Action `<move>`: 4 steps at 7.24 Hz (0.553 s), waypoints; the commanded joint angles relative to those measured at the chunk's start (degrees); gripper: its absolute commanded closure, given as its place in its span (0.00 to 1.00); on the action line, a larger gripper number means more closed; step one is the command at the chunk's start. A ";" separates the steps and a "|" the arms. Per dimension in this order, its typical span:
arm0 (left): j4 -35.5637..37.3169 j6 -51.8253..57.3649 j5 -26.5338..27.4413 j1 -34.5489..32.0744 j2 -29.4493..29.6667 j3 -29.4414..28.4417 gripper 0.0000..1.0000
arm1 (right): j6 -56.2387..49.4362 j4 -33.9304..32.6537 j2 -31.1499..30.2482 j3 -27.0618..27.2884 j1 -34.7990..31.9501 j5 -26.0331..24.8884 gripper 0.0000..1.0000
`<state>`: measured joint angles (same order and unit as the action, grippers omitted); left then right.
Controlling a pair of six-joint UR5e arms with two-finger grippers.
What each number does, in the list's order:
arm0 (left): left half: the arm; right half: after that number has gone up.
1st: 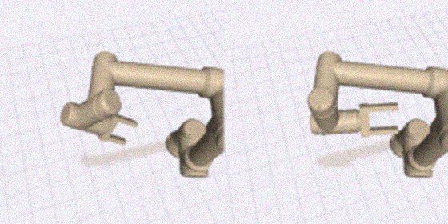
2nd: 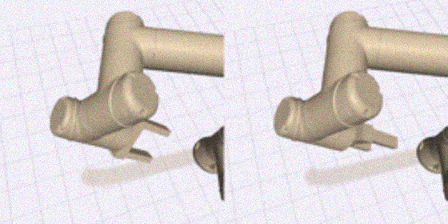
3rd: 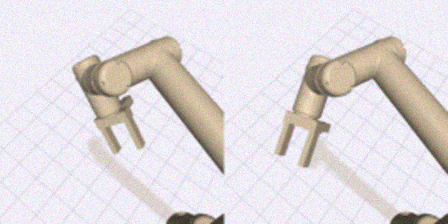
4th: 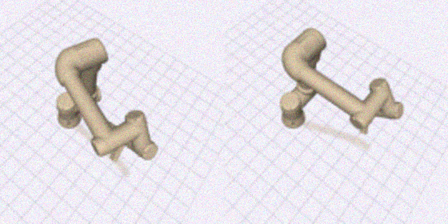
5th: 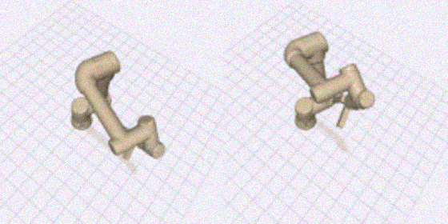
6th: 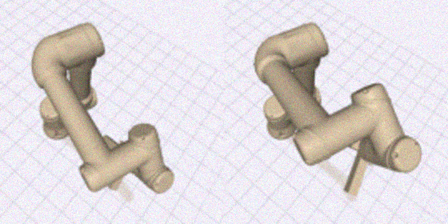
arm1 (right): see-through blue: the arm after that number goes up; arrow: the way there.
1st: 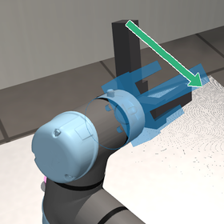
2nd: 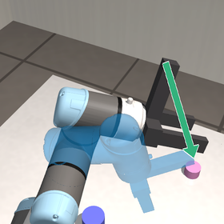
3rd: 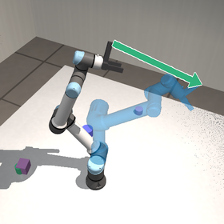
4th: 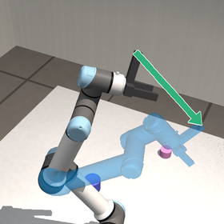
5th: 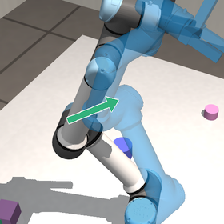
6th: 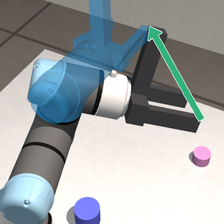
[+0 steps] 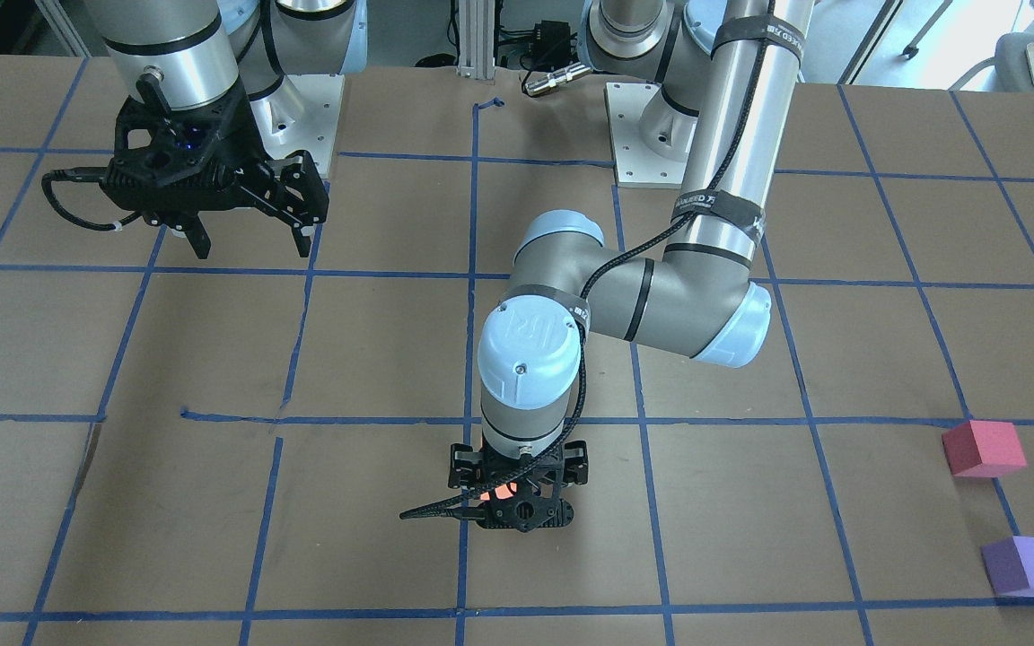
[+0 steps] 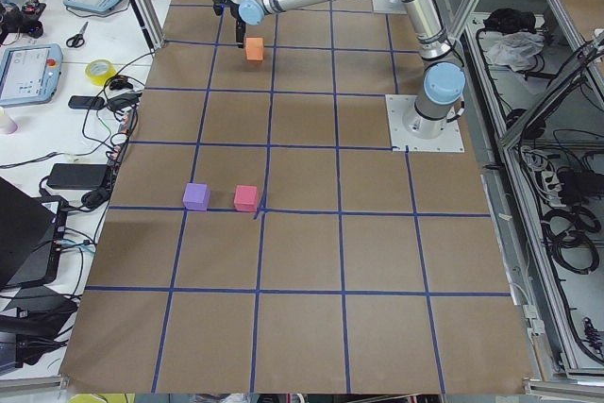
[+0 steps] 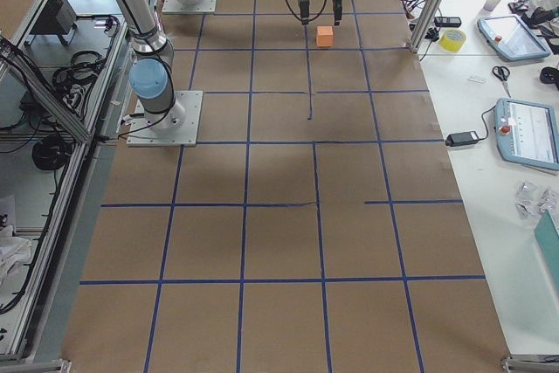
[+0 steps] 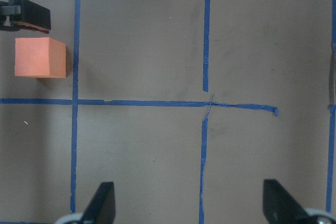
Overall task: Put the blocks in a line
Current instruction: 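Reach the left gripper to the orange cube while the right gripper withdraws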
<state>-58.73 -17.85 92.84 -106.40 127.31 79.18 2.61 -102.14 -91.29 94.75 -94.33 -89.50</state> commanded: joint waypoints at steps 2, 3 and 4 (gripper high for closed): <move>0.64 0.79 -0.12 -0.48 0.66 3.52 0.00 | -1.90 0.36 -0.47 0.00 1.86 0.21 0.00; 0.55 0.54 -0.38 -0.48 0.66 3.79 0.00 | -2.51 0.36 -0.82 0.00 2.04 0.21 0.00; 0.46 0.10 -2.12 -0.48 0.66 3.79 0.00 | -4.52 2.36 -1.08 0.00 2.13 0.03 0.00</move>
<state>-58.18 -17.44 92.09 -106.87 127.94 82.72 -0.09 -101.37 -92.04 94.75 -92.43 -89.34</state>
